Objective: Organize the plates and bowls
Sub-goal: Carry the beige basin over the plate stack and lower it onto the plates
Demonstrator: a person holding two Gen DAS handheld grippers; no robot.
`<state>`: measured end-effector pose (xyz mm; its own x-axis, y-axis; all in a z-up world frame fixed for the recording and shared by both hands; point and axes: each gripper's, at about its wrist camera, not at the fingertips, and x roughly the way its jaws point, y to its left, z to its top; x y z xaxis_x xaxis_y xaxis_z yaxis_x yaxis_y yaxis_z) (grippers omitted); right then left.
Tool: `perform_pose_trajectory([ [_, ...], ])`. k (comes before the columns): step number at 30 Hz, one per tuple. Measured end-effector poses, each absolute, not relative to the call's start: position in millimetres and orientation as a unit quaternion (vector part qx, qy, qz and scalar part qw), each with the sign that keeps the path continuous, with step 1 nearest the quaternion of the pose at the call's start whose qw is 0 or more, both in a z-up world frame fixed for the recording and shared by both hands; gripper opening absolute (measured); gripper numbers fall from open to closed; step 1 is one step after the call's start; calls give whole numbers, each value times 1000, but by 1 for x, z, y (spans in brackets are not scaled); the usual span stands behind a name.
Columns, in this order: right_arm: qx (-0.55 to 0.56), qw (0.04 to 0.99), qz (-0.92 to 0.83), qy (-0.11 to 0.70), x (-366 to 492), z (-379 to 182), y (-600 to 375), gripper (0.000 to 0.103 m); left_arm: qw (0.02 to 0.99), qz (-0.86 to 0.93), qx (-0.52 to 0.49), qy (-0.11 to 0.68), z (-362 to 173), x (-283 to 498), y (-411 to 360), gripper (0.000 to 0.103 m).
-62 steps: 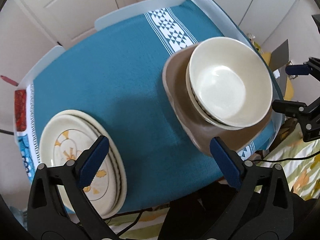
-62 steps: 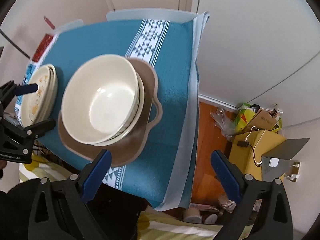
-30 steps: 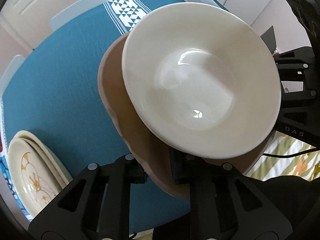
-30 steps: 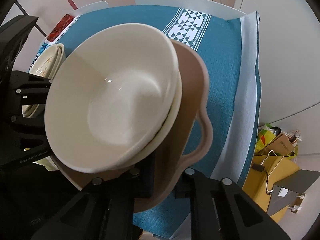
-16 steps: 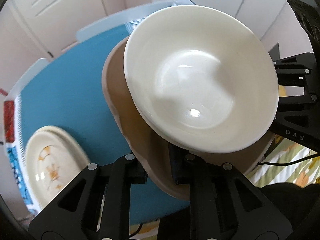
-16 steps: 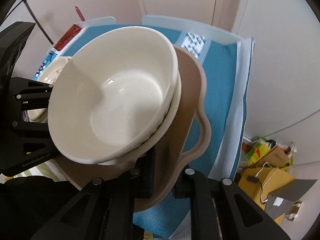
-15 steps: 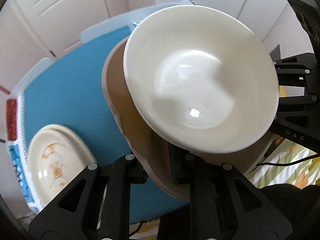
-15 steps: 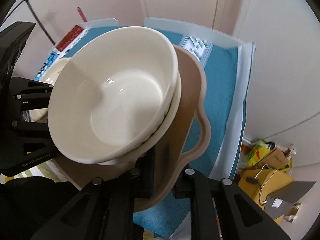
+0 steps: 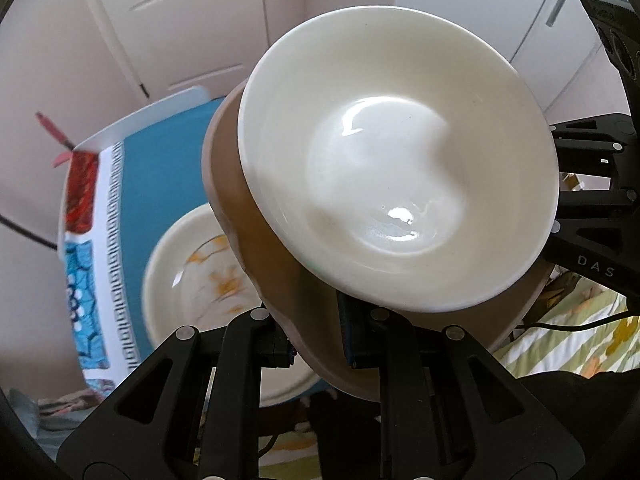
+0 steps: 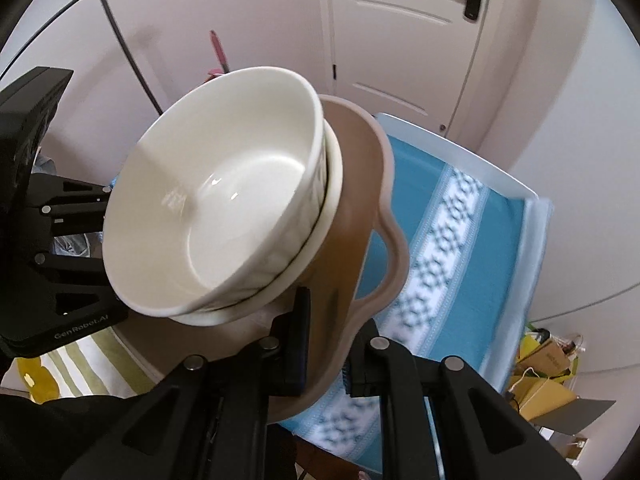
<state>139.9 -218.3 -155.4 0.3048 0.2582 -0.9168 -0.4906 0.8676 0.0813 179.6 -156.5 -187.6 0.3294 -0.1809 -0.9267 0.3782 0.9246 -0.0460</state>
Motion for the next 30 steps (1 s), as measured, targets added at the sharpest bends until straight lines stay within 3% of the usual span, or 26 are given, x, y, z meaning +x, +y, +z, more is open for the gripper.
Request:
perform_pose_trajectory([
  [15, -70, 788, 209, 575, 125, -213, -95, 12, 783, -203, 115, 577, -249, 180, -32, 14],
  [30, -24, 805, 170, 568, 121, -238, -90, 12, 774, -216, 123, 582, -275, 185, -28, 14],
])
